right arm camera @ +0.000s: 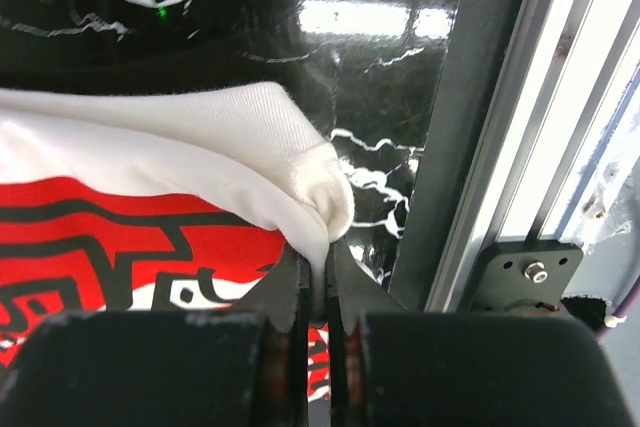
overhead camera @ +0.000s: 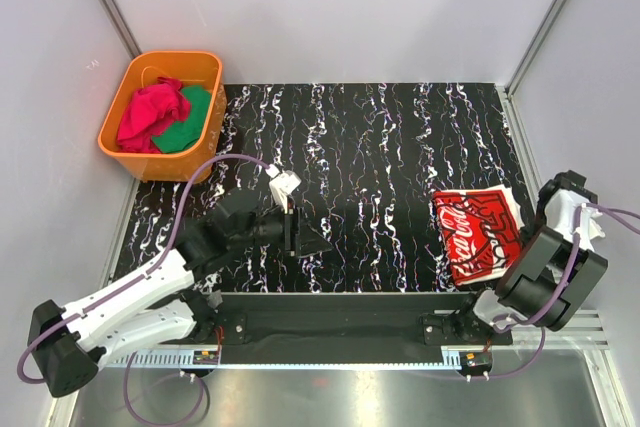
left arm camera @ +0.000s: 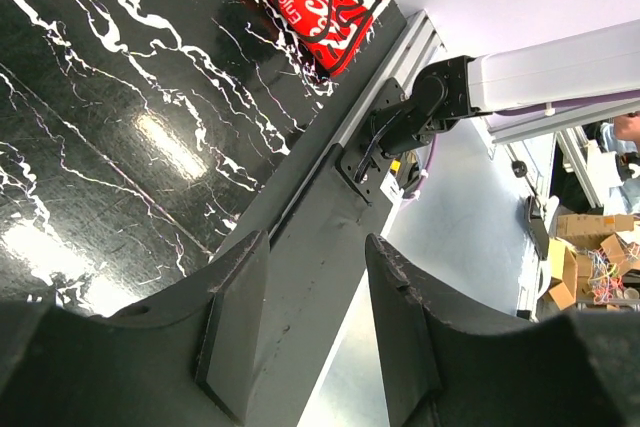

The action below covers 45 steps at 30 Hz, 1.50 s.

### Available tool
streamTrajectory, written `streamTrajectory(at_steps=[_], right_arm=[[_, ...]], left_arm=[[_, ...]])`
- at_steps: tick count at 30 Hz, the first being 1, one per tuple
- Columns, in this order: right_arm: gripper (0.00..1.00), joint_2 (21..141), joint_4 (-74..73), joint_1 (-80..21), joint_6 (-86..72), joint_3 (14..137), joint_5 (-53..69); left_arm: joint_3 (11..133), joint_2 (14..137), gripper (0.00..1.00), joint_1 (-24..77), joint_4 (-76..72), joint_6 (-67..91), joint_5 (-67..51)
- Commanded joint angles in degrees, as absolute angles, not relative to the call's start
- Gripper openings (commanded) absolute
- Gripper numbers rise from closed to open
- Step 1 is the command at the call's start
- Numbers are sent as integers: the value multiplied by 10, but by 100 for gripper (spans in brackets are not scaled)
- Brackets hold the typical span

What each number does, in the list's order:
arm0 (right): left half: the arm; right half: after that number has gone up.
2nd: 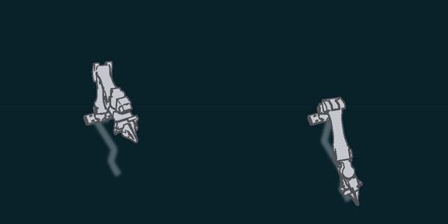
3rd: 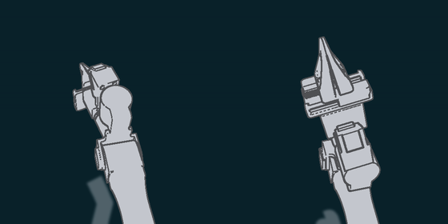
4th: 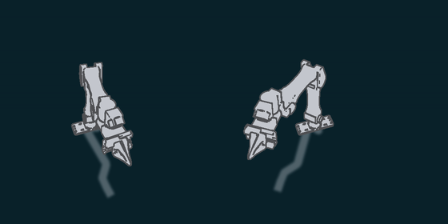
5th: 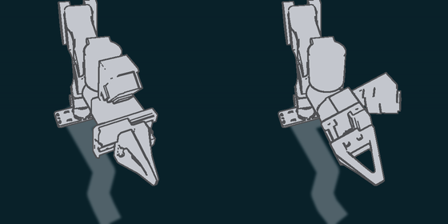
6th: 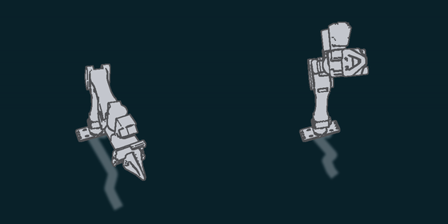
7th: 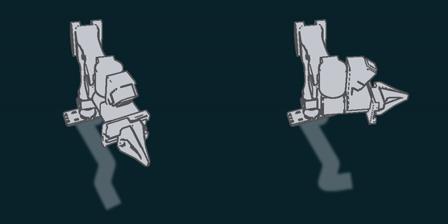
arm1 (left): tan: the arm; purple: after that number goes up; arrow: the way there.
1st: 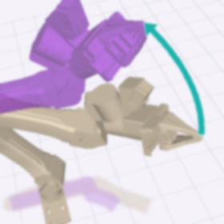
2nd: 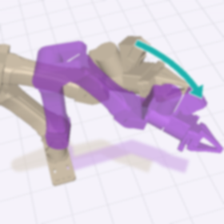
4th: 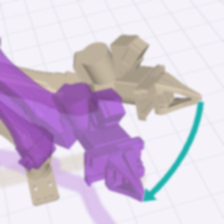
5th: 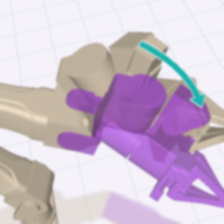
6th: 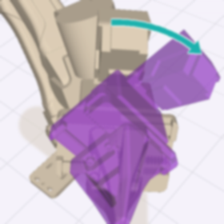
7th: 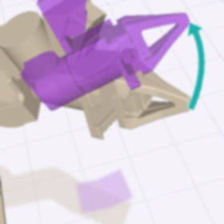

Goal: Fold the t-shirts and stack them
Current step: Neatly place the folded tshirt to the corner

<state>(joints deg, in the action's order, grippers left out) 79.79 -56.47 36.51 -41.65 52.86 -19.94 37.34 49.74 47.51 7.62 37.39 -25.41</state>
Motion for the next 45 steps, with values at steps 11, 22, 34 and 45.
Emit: streamTrajectory(at_steps=[11,22,34,45], right_arm=[[0,831,-515,438,-388,538,-236],[0,839,-500,463,-383,543,-253],[0,853,-500,486,-376,550,-255],[45,817,-569,499,-401,580,-317]], left_arm=[[391,525,49,452,47,367,-299],[392,549,49,432,40,359,-320],[388,564,49,414,31,356,-346],[375,555,49,407,21,359,-364]])
